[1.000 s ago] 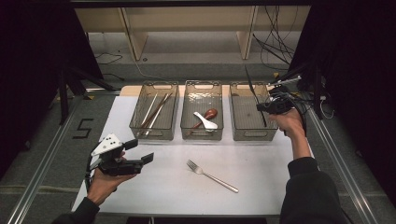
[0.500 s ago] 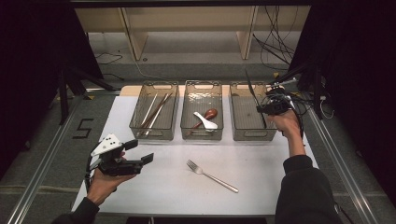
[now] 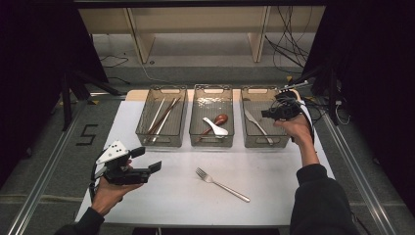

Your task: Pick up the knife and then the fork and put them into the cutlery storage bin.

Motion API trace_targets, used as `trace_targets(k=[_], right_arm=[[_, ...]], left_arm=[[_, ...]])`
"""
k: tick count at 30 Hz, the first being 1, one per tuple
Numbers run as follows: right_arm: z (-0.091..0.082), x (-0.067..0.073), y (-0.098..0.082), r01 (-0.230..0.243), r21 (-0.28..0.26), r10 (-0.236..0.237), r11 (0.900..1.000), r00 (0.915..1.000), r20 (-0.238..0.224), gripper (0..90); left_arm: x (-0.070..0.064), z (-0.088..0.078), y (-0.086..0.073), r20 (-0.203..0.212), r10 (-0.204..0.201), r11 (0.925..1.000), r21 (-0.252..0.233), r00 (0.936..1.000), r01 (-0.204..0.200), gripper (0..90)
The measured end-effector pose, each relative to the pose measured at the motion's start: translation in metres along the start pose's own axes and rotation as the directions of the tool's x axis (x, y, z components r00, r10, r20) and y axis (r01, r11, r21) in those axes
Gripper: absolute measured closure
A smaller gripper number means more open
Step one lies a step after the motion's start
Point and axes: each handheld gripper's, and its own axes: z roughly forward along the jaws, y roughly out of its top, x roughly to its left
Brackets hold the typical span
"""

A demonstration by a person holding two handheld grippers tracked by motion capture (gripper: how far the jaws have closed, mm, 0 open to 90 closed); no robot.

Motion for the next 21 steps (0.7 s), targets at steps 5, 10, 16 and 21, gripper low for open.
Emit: trace_targets(k=[5, 10, 16, 21], right_arm=[[-0.005, 0.010, -0.002, 0.034, 0.013, -0.034, 0.999, 0.9993, -0.017, 47.4], [-0.018, 0.028, -0.004, 0.076, -0.002, -0.076, 0.997, 0.9960, -0.048, 39.9], [-0.034, 0.055, -0.012, 0.142, -0.034, -0.144, 0.989, 0.9854, -0.091, 36.4], [-0.040, 0.074, -0.022, 0.177, -0.049, -0.182, 0.983, 0.9750, -0.128, 34.5]], left_arm=[[0.000, 0.000, 0.000, 0.000, 0.002, 1.0000, 0.001, 1.0000, -0.002, 15.8], [0.000, 0.000, 0.000, -0.006, -0.004, 1.0000, -0.007, 1.0000, 0.004, 15.8], [0.001, 0.000, 0.000, -0.007, -0.003, 1.0000, -0.005, 1.0000, 0.003, 15.8], [0.001, -0.001, 0.000, -0.007, 0.003, 1.0000, -0.002, 1.0000, -0.003, 15.8]])
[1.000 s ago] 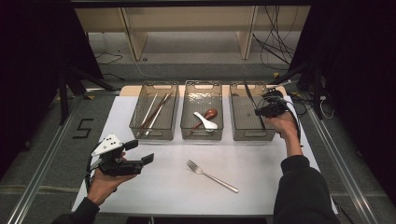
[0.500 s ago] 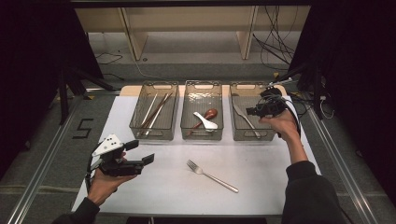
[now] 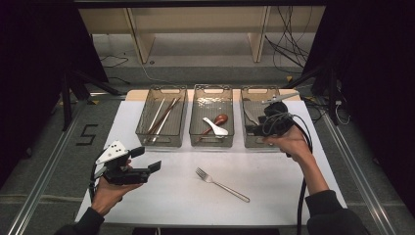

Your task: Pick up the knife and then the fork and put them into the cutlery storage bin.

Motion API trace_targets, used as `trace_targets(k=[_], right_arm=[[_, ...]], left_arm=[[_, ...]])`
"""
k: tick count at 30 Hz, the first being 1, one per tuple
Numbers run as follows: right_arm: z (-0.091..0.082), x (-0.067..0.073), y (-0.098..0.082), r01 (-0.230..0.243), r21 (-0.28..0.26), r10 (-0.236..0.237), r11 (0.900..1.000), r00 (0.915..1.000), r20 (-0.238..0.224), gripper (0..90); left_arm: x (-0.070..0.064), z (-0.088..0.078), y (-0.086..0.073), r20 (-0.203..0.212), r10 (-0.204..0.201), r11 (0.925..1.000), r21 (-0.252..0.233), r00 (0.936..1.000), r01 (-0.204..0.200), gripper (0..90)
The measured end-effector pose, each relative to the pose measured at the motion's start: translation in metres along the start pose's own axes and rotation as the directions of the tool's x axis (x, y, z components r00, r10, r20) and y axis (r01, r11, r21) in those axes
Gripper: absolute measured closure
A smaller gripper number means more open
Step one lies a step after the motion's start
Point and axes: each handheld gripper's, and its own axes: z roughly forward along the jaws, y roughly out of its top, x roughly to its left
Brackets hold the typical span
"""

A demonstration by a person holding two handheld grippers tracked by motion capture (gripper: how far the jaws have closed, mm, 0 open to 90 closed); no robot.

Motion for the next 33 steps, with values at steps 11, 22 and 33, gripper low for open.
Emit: trace_targets(k=[11, 22, 33], right_arm=[[0.002, 0.019, -0.009, 0.031, 0.013, -0.030, 0.999, 0.9994, -0.017, 33.8], [0.007, 0.047, -0.011, 0.097, 0.050, -0.093, 0.994, 0.9934, -0.067, 31.4], [0.037, 0.085, -0.026, 0.203, 0.174, -0.174, 0.964, 0.9700, -0.170, 34.6]], left_arm=[[0.000, -0.001, 0.000, -0.001, -0.002, 1.0000, -0.006, 1.0000, 0.002, 15.8], [0.000, -0.001, 0.000, 0.000, 0.001, 1.0000, -0.004, 1.0000, -0.001, 15.8], [0.001, -0.002, 0.000, 0.001, -0.002, 1.0000, -0.009, 1.0000, 0.002, 15.8]])
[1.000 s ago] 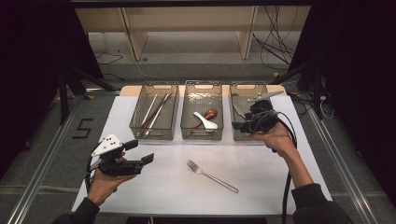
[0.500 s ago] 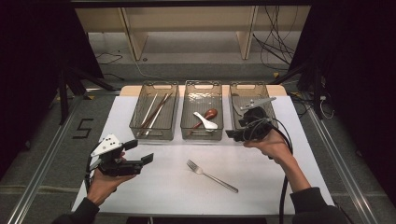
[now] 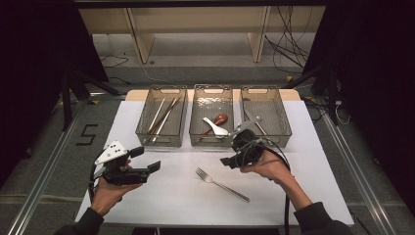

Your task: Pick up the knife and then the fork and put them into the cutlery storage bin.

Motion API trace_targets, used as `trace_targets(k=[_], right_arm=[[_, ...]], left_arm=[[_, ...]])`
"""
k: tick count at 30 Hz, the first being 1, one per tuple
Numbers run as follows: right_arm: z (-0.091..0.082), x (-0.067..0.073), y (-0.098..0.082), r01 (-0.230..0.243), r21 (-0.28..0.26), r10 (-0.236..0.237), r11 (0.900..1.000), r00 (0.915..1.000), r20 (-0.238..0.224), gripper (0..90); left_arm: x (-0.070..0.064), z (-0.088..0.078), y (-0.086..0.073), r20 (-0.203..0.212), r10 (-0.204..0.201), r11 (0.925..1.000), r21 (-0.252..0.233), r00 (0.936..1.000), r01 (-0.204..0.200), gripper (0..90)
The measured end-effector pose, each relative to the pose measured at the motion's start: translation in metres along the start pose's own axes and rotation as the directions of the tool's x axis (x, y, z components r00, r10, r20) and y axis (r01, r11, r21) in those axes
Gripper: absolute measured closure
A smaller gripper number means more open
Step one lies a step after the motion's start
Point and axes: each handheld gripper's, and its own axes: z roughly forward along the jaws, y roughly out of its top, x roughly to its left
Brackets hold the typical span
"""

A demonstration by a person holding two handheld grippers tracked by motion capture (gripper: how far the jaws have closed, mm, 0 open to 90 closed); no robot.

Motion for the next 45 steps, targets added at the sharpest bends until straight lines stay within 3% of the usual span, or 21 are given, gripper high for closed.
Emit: trace_targets(k=[5, 10, 17, 26, 34, 35, 37, 45], right_arm=[[0.015, 0.011, -0.004, 0.037, 0.075, -0.035, 0.996, 0.9992, -0.019, 37.3], [0.028, 0.017, -0.008, 0.065, 0.148, -0.061, 0.987, 0.9977, -0.030, 44.5], [0.038, 0.021, -0.012, 0.090, 0.208, -0.083, 0.974, 0.9956, -0.044, 49.7], [0.052, 0.031, -0.017, 0.139, 0.285, -0.130, 0.948, 0.9903, -0.050, 54.3], [0.058, 0.033, -0.021, 0.174, 0.315, -0.164, 0.933, 0.9848, -0.057, 58.9], [0.058, 0.035, -0.021, 0.157, 0.329, -0.146, 0.931, 0.9876, -0.058, 59.1], [0.061, 0.034, -0.022, 0.182, 0.324, -0.171, 0.928, 0.9833, -0.064, 60.8], [0.069, 0.038, -0.022, 0.203, 0.357, -0.193, 0.912, 0.9792, -0.064, 66.1]], left_arm=[[0.000, 0.000, 0.000, 0.001, 0.004, 1.0000, -0.003, 1.0000, -0.004, 15.8], [0.000, 0.000, 0.000, 0.001, 0.003, 1.0000, -0.003, 1.0000, -0.003, 15.8], [0.000, 0.000, 0.000, 0.003, 0.007, 1.0000, -0.002, 1.0000, -0.007, 15.8], [0.000, 0.000, 0.000, 0.006, 0.007, 1.0000, -0.002, 1.0000, -0.007, 15.7], [-0.001, 0.001, 0.000, 0.006, 0.008, 1.0000, 0.000, 0.9999, -0.008, 15.8], [-0.001, 0.001, 0.000, 0.006, 0.007, 1.0000, 0.000, 1.0000, -0.007, 15.8], [-0.001, 0.001, 0.000, 0.005, 0.007, 1.0000, 0.001, 1.0000, -0.007, 15.7], [-0.001, 0.001, 0.000, 0.004, 0.007, 1.0000, 0.001, 1.0000, -0.007, 15.8]])
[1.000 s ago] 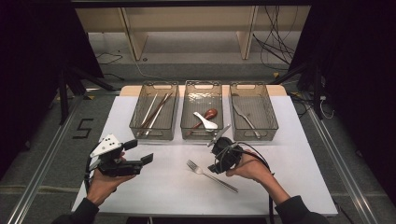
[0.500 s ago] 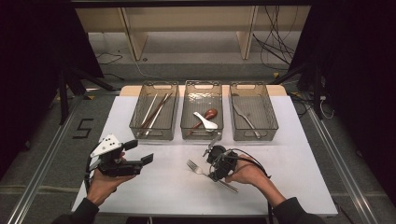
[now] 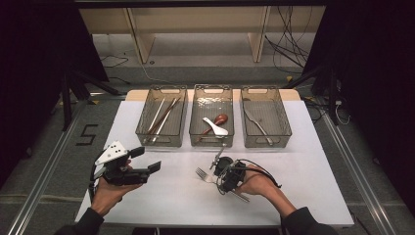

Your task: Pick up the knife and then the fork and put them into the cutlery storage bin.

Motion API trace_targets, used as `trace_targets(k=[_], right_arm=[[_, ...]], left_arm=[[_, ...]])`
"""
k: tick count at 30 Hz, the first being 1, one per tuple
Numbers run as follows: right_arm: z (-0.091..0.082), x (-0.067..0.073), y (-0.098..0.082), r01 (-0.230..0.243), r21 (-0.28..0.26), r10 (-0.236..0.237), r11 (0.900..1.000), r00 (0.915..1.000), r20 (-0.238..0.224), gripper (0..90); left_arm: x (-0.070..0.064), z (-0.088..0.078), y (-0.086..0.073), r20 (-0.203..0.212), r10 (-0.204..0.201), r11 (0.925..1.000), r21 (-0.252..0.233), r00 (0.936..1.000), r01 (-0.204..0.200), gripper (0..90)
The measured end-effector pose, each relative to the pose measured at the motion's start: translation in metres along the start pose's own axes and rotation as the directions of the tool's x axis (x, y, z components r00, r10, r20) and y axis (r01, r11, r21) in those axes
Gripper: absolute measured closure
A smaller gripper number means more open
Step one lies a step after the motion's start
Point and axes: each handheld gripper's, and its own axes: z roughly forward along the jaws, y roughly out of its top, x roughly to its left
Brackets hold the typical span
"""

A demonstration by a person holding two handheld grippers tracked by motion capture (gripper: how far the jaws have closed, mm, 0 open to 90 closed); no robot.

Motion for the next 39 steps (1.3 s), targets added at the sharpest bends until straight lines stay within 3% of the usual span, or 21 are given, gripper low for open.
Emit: trace_targets(k=[6, 17, 28, 29, 39], right_arm=[[0.0031, 0.0006, -0.0005, 0.020, 0.028, -0.020, 0.999, 0.9997, 0.013, 71.7], [0.0032, 0.0003, -0.0017, 0.049, 0.029, -0.049, 0.998, 0.9988, -0.005, 82.0], [0.0020, -0.0027, -0.0035, 0.059, 0.037, -0.058, 0.998, 0.9982, -0.015, 84.4], [0.0014, -0.0038, -0.0043, 0.078, 0.045, -0.077, 0.996, 0.9969, -0.018, 84.4], [0.0012, -0.0056, -0.0051, 0.069, 0.047, -0.068, 0.997, 0.9973, -0.030, 83.9]], left_arm=[[-0.0005, 0.0002, 0.0001, 0.000, 0.001, 1.0000, 0.000, 1.0000, -0.001, 15.8], [-0.0006, -0.0001, 0.0001, 0.000, 0.001, 1.0000, -0.001, 1.0000, -0.001, 15.8], [-0.0010, -0.0009, 0.0006, 0.000, 0.008, 1.0000, -0.001, 1.0000, -0.008, 15.8], [-0.0012, -0.0010, 0.0007, 0.000, 0.008, 1.0000, -0.004, 1.0000, -0.008, 15.8], [-0.0014, -0.0007, 0.0008, -0.002, 0.009, 1.0000, -0.001, 1.0000, -0.009, 15.8]])
